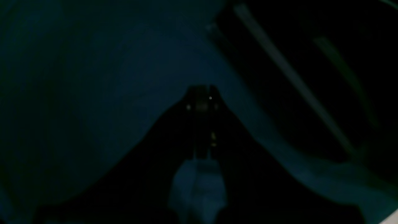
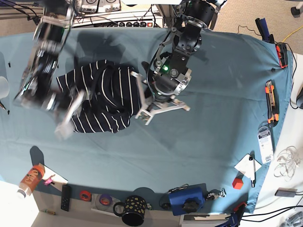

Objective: Layout the t-shirt on the table in an organized manner, then fold the t-shirt properly

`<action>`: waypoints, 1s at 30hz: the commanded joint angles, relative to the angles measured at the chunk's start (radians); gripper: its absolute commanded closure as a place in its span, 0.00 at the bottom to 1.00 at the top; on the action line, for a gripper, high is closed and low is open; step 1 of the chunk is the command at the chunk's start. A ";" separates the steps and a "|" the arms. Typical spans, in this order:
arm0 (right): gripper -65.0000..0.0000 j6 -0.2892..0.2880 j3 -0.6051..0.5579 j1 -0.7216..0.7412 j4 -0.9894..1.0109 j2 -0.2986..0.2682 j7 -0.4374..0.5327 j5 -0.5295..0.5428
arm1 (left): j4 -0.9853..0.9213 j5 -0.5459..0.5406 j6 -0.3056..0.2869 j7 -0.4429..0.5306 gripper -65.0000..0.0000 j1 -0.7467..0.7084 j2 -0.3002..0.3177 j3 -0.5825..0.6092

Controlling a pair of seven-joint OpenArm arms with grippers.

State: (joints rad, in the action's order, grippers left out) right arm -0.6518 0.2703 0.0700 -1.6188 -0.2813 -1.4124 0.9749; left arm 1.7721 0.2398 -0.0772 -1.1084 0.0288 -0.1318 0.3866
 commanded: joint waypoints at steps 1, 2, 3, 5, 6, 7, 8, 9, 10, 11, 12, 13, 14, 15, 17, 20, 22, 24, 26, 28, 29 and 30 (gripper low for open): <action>0.91 -0.004 0.005 -0.014 -0.016 -0.013 0.016 0.023 | 0.020 0.016 0.012 0.006 1.00 0.016 -0.017 0.003; 0.91 -0.010 0.005 -0.044 -0.016 -0.012 0.016 0.023 | 0.020 0.030 0.019 0.005 1.00 0.016 -0.017 0.003; 0.91 -0.022 0.005 -0.071 -0.016 -0.012 0.016 0.023 | 0.020 0.043 0.022 0.004 1.00 0.016 -0.017 0.003; 0.91 -0.046 0.005 -0.116 -0.016 -0.012 0.016 0.014 | 0.020 0.068 0.022 0.000 1.00 0.016 -0.017 0.003; 0.91 -0.046 0.005 -0.135 -0.016 -0.012 0.026 -0.003 | 0.020 0.076 0.022 0.000 1.00 0.016 -0.017 0.001; 0.91 -0.046 0.005 -0.153 -0.016 -0.012 0.063 -0.029 | 0.020 0.079 0.022 -0.001 1.00 0.016 -0.017 0.001; 0.91 -0.046 0.005 -0.166 -0.016 -0.012 0.097 -0.060 | 0.020 0.083 0.022 -0.003 1.00 0.016 -0.017 -0.002; 0.91 -0.046 0.005 -0.176 -0.016 -0.012 0.130 -0.099 | 0.020 0.083 0.022 -0.003 1.00 0.016 -0.017 -0.008; 0.91 -0.046 0.005 -0.182 -0.016 -0.012 0.159 -0.141 | 0.020 0.083 0.022 -0.003 1.00 0.015 -0.017 -0.018; 0.91 -0.046 0.005 -0.182 -0.016 -0.012 0.182 -0.181 | 0.020 0.082 0.022 -0.003 1.00 0.015 -0.017 -0.032; 0.91 -0.046 0.005 -0.180 -0.016 -0.013 0.200 -0.213 | 0.020 0.082 0.022 -0.003 1.00 0.015 -0.017 -0.049; 0.91 -0.046 0.005 -0.177 -0.016 -0.013 0.213 -0.232 | 0.020 0.082 0.022 -0.003 1.00 0.016 -0.017 -0.071; 0.91 -0.046 0.005 -0.171 -0.016 -0.013 0.212 -0.232 | 0.020 0.082 0.021 -0.003 1.00 0.016 -0.017 -0.096; 0.91 -0.046 0.006 -0.163 -0.016 -0.016 0.211 -0.228 | 0.021 0.082 0.021 -0.003 1.00 0.016 -0.017 -0.121; 0.91 -0.046 0.010 -0.141 -0.018 -0.023 0.201 -0.201 | 0.026 0.061 0.021 -0.012 1.00 0.015 -0.017 -0.169; 1.00 -0.046 0.033 -0.106 -0.020 -0.034 0.180 -0.114 | 0.039 0.015 0.010 -0.021 1.00 0.006 -0.003 -0.222; 1.00 -0.046 0.061 -0.090 -0.044 -0.032 0.175 -0.076 | 0.064 0.011 -0.002 -0.021 1.00 -0.012 0.029 -0.237; 1.00 -0.046 0.092 -0.083 -0.088 -0.032 0.175 -0.070 | 0.102 0.011 0.000 -0.021 1.00 -0.040 0.071 -0.241; 1.00 -0.046 0.129 -0.081 -0.141 -0.032 0.174 -0.070 | 0.153 0.010 0.002 -0.020 1.00 -0.079 0.106 -0.241; 1.00 -0.046 0.167 -0.081 -0.193 -0.032 0.155 -0.065 | 0.212 0.011 0.023 -0.013 1.00 -0.121 0.129 -0.241; 1.00 -0.045 0.185 -0.081 -0.220 -0.032 0.131 -0.049 | 0.245 0.011 0.033 -0.006 1.00 -0.145 0.140 -0.241; 1.00 -0.043 0.202 -0.082 -0.244 -0.032 0.101 -0.023 | 0.277 0.011 0.033 0.002 1.00 -0.168 0.149 -0.241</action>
State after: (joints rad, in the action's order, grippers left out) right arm -0.6945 0.4698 -0.0250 -1.8473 -0.2985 -1.3376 0.9291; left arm 2.0308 0.2417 -0.0467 -1.1221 -0.1513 0.0174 0.1440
